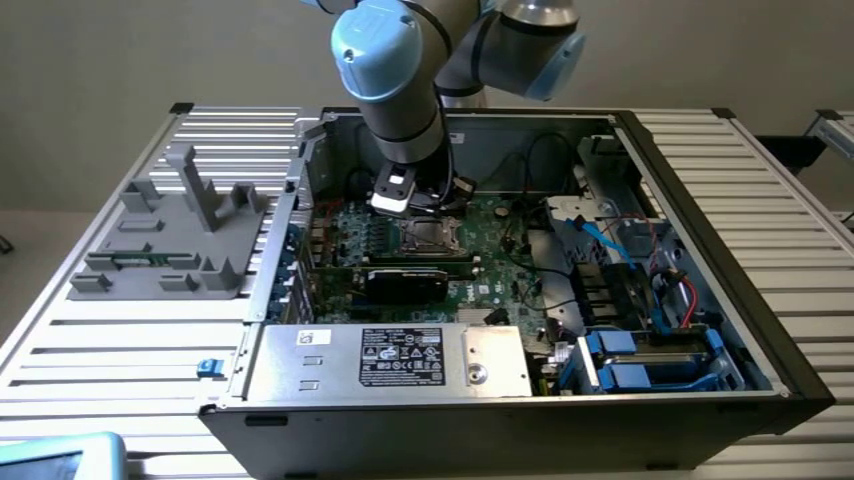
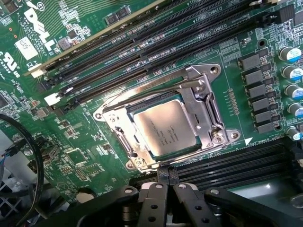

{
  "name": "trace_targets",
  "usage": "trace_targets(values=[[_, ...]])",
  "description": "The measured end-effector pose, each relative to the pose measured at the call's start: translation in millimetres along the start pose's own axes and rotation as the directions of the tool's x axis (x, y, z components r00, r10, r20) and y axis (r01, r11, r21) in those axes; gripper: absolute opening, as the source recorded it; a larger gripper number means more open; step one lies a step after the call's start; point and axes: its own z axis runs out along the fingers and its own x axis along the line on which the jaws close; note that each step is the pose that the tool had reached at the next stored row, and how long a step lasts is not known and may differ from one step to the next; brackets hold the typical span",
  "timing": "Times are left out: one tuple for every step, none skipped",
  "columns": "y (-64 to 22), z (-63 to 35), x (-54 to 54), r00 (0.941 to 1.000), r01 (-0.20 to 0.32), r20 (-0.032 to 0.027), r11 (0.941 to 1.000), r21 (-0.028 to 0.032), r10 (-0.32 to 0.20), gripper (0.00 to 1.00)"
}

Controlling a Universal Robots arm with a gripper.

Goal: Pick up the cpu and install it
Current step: 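Install the first cpu locking lever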

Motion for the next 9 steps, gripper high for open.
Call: trace_targets(values=[[0.0, 0.0, 0.1, 1.0000, 0.000, 0.0000, 1.0000, 0.0000, 0.000, 0.11], [-0.1, 0.1, 0.2, 1.0000, 0.000, -0.0001, 1.0000, 0.0000, 0.000, 0.11], [-0.1, 0.1, 0.3, 1.0000, 0.000, -0.0001, 1.0000, 0.0000, 0.000, 0.11], [-0.2, 0.1, 0.5, 1.0000, 0.000, 0.0000, 1.0000, -0.0001, 0.000, 0.11], [-0.3, 0.3, 0.8, 1.0000, 0.000, 0.0000, 1.0000, -0.0001, 0.000, 0.11], [-0.4, 0.4, 1.1, 1.0000, 0.000, -0.0001, 1.0000, 0.0000, 0.000, 0.11], [-0.4, 0.4, 1.1, 1.0000, 0.000, -0.0001, 1.0000, 0.0000, 0.000, 0.11], [-0.4, 0.4, 1.1, 1.0000, 0.000, -0.0002, 1.0000, -0.0002, 0.000, 0.11], [-0.4, 0.5, 1.1, 1.0000, 0.000, -0.0001, 1.0000, -0.0002, 0.000, 0.11]])
